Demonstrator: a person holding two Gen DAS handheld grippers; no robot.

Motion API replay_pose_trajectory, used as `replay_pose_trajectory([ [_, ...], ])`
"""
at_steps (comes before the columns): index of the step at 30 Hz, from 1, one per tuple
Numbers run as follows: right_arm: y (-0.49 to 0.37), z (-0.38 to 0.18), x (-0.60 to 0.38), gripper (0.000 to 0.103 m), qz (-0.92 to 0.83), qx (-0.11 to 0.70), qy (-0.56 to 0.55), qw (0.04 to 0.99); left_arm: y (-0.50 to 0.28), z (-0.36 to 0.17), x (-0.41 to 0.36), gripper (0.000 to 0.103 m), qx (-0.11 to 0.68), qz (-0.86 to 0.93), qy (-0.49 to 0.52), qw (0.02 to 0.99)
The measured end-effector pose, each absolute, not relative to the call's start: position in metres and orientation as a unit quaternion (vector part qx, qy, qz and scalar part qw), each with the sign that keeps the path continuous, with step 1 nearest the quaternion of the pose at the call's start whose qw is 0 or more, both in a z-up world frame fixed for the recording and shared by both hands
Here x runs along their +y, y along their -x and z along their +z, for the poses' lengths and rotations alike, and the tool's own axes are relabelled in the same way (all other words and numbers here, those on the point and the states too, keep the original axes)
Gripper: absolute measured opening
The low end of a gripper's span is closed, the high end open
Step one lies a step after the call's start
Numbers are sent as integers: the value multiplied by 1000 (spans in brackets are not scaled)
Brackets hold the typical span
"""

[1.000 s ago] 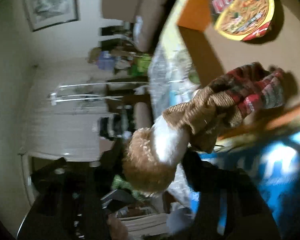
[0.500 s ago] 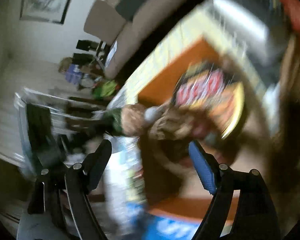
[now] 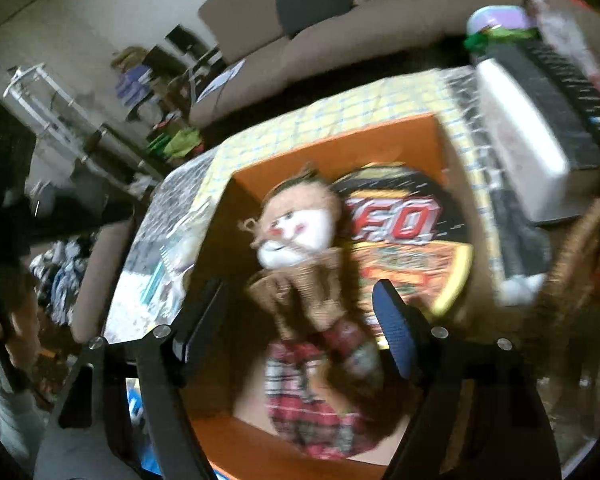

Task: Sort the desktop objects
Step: 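Carry the snowman doll over the box and lower it beside the noodle cup, then open the right gripper to release the doll inside the box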

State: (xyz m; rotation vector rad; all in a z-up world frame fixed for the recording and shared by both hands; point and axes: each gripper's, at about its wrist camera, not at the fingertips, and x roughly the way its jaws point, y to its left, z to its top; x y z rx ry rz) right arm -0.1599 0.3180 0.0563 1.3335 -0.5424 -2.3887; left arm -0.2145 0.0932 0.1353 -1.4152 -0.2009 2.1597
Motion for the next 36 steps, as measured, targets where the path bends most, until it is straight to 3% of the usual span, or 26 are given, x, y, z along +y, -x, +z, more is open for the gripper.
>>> replay_pose_trajectory([
  [1,162,54,314,73,-845,-183,-471,175,206,131,85,84,-75,803,526,270],
  [6,178,40,301,47,-842,-177,-481,170,171,109,55,84,-73,809,522,261],
  [7,182,36,296,46,-837,-170,-495,159,166,106,53,84,-67,810,522,260],
  [15,180,31,285,47,-827,-156,-521,143,141,85,55,84,-43,804,520,284],
  [23,191,9,263,44,-803,-207,-533,167,115,68,68,84,-17,800,515,308],
  [29,209,-20,254,42,-751,-320,-550,176,110,70,65,84,-11,800,513,310],
  [34,186,18,260,42,-788,-220,-549,170,109,72,62,84,-3,800,511,315],
  [36,167,33,269,60,-796,-165,-561,153,106,72,61,84,2,799,510,319],
])
